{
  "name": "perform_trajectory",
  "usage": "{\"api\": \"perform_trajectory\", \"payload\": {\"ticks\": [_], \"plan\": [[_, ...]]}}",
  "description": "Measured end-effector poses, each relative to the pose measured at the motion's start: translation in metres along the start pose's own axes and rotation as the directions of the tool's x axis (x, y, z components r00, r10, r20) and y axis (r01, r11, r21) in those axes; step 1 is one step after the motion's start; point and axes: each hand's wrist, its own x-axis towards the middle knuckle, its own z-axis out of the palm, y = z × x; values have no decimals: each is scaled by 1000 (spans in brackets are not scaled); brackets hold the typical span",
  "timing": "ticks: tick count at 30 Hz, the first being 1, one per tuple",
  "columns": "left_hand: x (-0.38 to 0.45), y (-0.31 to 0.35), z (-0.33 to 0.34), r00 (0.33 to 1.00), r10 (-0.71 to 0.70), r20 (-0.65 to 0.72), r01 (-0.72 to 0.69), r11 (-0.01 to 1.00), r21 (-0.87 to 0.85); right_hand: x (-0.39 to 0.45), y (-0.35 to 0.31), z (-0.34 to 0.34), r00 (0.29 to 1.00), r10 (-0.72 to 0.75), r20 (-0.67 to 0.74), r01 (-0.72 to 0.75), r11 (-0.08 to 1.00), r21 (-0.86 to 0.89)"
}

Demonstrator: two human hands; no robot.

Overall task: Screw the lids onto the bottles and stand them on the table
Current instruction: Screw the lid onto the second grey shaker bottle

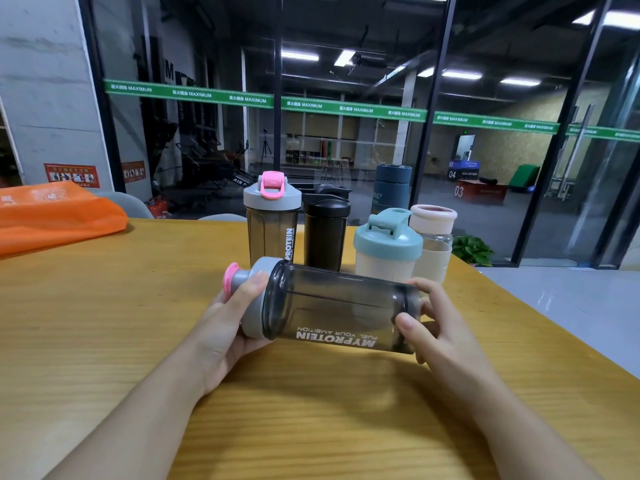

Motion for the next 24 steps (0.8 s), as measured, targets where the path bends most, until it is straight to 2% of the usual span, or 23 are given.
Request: {"api": "perform_trajectory", "payload": {"ticks": [7,13,18,24], "plan": [[-2,0,4,1000,24,4,-24,999,29,1,-9,2,992,123,-2,-123,990,62],[-8,4,8,990,86,113,-91,995,38,3,-9,0,948,316,34,-318,947,54],[-9,5,8,982,127,140,-135,990,49,2,-8,1,938,335,87,-337,942,10],[-2,2,1,994,111,-14,-111,994,20,-1,-11,4,966,194,173,-214,972,101]]}}
